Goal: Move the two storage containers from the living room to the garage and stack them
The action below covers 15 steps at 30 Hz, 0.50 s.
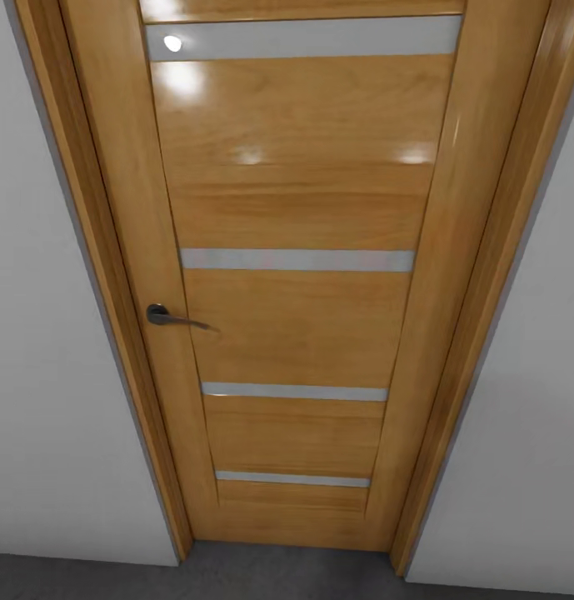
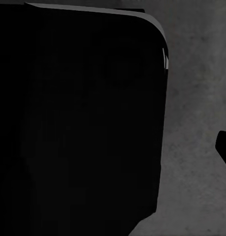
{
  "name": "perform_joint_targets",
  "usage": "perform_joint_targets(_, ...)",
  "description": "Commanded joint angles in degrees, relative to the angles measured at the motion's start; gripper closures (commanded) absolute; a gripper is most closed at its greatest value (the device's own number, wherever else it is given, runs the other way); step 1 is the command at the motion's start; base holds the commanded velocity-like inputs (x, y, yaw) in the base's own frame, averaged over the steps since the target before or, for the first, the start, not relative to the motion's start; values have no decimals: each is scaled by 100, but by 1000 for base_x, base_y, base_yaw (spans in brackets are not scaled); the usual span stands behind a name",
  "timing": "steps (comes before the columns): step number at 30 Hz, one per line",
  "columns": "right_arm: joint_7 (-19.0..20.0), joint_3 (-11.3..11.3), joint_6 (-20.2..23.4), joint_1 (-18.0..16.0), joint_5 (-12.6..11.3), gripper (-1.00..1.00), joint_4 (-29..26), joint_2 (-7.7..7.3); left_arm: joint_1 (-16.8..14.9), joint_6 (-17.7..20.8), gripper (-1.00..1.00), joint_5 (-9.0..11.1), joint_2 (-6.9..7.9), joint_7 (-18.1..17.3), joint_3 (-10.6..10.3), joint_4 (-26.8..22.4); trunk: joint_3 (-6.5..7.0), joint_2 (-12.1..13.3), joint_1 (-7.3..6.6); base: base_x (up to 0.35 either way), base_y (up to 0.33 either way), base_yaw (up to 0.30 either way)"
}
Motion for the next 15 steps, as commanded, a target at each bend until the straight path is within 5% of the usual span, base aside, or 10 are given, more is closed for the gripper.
perform_joint_targets(1,-2,1,-20,-1,4,-100,2,0,-1,-12,-100,32,-1,4,12,0,-4,-2,0,1,0,0)
perform_joint_targets(15,-8,1,-28,-1,4,-100,1,1,0,-15,-100,36,-1,4,12,0,-4,-2,0,0,0,0)
